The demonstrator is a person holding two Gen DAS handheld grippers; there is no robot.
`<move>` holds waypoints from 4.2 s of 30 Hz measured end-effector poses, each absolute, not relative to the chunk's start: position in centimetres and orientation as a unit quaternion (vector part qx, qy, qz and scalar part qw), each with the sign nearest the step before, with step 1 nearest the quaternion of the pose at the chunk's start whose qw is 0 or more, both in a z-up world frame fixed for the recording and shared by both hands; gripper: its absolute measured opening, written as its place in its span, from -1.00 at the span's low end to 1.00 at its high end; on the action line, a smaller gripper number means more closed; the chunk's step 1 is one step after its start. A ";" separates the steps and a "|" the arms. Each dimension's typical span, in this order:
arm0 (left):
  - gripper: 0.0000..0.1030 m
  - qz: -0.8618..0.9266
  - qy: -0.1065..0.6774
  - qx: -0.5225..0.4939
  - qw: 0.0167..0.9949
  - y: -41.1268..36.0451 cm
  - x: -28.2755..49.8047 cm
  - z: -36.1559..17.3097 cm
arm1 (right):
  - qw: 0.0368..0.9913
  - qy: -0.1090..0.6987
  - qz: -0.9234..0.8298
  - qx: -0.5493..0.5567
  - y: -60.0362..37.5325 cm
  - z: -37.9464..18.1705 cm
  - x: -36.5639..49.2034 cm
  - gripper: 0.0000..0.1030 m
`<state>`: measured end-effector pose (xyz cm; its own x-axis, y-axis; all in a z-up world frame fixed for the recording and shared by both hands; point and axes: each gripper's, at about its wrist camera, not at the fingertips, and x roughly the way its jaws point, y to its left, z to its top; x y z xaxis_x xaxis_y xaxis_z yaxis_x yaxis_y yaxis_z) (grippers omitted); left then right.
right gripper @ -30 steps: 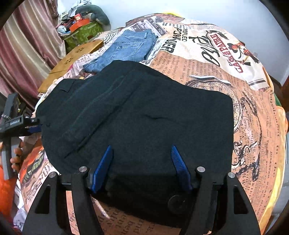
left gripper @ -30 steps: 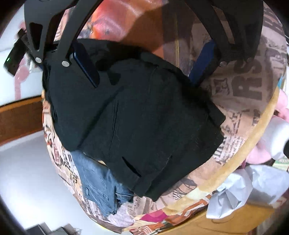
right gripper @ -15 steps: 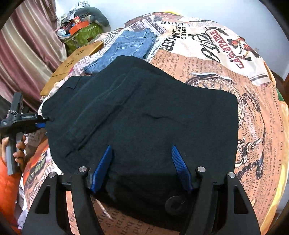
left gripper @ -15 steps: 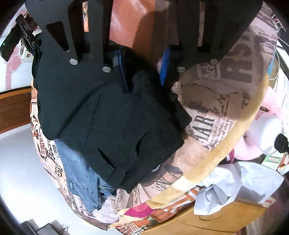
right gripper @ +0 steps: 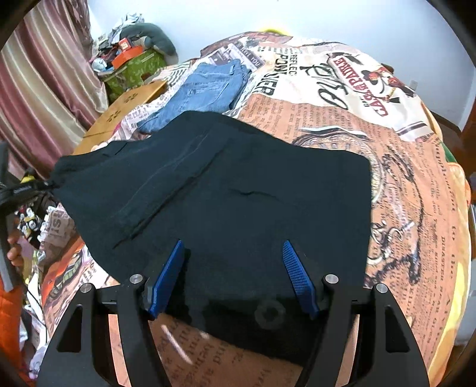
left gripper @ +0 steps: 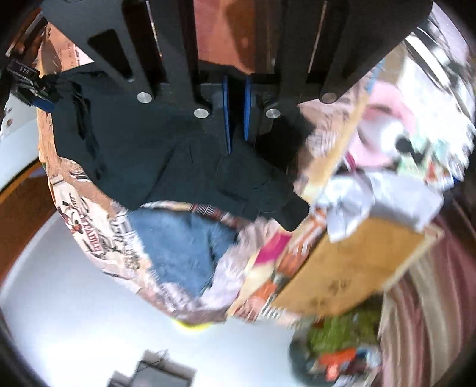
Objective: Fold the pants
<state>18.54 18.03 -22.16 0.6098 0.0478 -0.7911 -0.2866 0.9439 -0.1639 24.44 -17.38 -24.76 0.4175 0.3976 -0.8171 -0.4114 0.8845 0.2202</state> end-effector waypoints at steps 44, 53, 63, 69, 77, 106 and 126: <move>-0.74 0.120 0.467 -0.183 0.857 17.9 21.0 -26.6 | 0.841 0.490 0.226 0.023 -20.3 -25.3 24.0 0.26; -0.75 0.076 0.363 -0.134 0.919 14.0 20.7 -15.7 | 0.857 0.476 0.193 0.047 -23.9 -24.5 22.8 0.26; -0.76 -0.005 0.319 -0.079 0.945 4.7 24.0 -10.5 | 0.861 0.476 0.168 0.069 -27.1 -25.1 22.3 0.26; -0.77 -0.073 0.321 -0.072 0.941 -1.5 26.0 -9.6 | 0.852 0.489 0.179 0.058 -26.7 -26.6 22.1 0.26; -0.77 -0.168 0.372 -0.033 0.912 -10.9 27.6 -13.3 | 0.849 0.487 0.193 0.074 -27.3 -26.8 22.1 0.26; 0.84 -0.096 0.444 0.068 0.888 -9.5 30.1 -19.8 | 0.846 0.493 0.185 0.081 -27.6 -26.1 20.6 0.27; 0.97 0.010 0.572 0.062 0.818 1.7 41.7 -31.8 | 0.842 0.504 0.182 0.061 -27.0 -26.7 22.2 0.27</move>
<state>41.66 1.70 -31.76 0.3448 0.0880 -0.9346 0.0545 0.9920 0.1136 22.22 -26.95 -26.71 0.4261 0.3684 -0.8262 -0.2458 0.9261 0.2862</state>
